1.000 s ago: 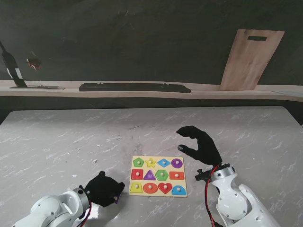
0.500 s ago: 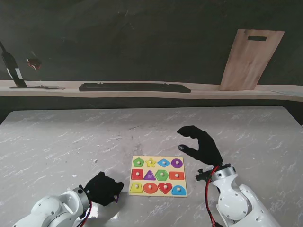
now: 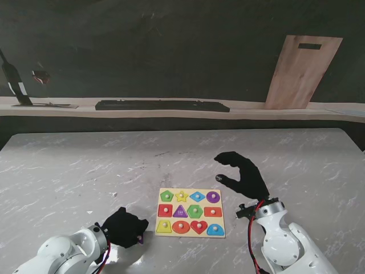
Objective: Fit puzzle pieces into a puzzle board
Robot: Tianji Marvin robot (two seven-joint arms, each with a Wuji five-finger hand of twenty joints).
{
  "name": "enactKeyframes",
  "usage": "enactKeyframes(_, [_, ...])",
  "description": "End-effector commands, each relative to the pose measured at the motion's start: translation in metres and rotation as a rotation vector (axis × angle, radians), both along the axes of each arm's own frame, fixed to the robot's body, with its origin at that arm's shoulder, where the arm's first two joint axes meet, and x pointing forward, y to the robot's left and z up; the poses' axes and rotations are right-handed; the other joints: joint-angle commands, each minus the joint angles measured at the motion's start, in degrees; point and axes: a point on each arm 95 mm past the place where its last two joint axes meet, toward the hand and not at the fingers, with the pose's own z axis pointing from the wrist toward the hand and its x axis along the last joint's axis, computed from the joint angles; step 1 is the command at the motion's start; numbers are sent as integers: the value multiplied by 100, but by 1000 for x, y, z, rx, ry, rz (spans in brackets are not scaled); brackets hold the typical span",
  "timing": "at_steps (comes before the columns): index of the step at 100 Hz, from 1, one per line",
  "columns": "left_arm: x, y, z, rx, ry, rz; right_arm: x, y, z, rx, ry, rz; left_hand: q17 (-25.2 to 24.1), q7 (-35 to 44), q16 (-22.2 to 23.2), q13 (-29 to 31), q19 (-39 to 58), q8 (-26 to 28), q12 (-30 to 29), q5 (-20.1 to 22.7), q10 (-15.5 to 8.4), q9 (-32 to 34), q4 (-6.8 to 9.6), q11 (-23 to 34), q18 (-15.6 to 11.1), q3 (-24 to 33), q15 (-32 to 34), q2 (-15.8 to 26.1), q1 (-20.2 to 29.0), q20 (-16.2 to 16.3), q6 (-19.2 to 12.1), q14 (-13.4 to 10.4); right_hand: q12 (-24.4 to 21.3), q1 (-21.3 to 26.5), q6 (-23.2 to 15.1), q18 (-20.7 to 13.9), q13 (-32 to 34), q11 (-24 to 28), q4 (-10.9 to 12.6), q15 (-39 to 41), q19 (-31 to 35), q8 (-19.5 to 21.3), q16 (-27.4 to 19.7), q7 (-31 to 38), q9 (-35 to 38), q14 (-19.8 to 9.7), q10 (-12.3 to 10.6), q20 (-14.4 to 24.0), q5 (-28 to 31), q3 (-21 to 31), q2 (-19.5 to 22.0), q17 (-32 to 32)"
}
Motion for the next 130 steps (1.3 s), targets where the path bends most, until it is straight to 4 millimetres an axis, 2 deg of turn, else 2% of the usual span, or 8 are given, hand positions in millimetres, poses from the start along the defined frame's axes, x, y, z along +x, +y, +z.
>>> enactKeyframes(1, [-10,4,-18,24,62,7,-3,2,0,5,-3,4,-110,-522,-65,-148,-19,-368,-525,273,202,-197,-93,-334,-956,-6,-36,370,188,6,-102,34,26,-137,-171,55,81,37,45,9,7,33,58,-51,118,21,39,85,8,-91,116,-63])
enactKeyframes(14, [-9,4,-18,22,66,6,-3,2,0,6,-3,3,-139,-603,-78,-186,-48,-382,-633,297,218,-257,-96,-319,-944,9,-91,295,26,4,-109,62,27,-134,-167,56,88,39,45,13,10,34,60,-49,123,22,41,86,10,-92,119,-60])
enactKeyframes(45, [-8,0,-23,18,86,1,-3,2,0,7,-4,4,-146,-633,-50,-164,-63,-403,-643,551,182,-154,-71,-156,-883,-80,-20,399,135,15,-264,104,27,-128,-164,57,94,41,46,15,11,34,60,-49,124,24,44,87,5,-97,120,-60])
enactKeyframes(72, [-9,-1,-22,-8,91,22,-3,1,1,10,-9,1,-152,-260,-6,-239,-69,-314,-121,539,-56,-98,263,-125,-933,825,155,212,-346,25,-868,65,29,-121,-172,62,108,48,48,23,16,34,63,-50,151,25,39,88,13,-97,122,-51])
enactKeyframes(82, [-10,0,-18,-21,81,33,-3,1,0,12,-9,1,-124,-208,3,-214,-49,-308,-67,566,-96,-52,334,-134,-951,982,188,136,-445,29,-946,53,29,-121,-167,57,113,48,48,25,17,34,64,-51,156,23,36,87,13,-99,120,-50])
enactKeyframes(130, [-8,-5,1,-94,10,62,-4,-1,1,20,-14,-5,-44,-127,33,-138,5,-306,-8,606,-84,20,375,-78,-918,1177,284,35,-555,45,-940,68,30,-123,-169,57,116,48,48,26,16,36,65,-49,160,27,34,85,18,-102,124,-53])
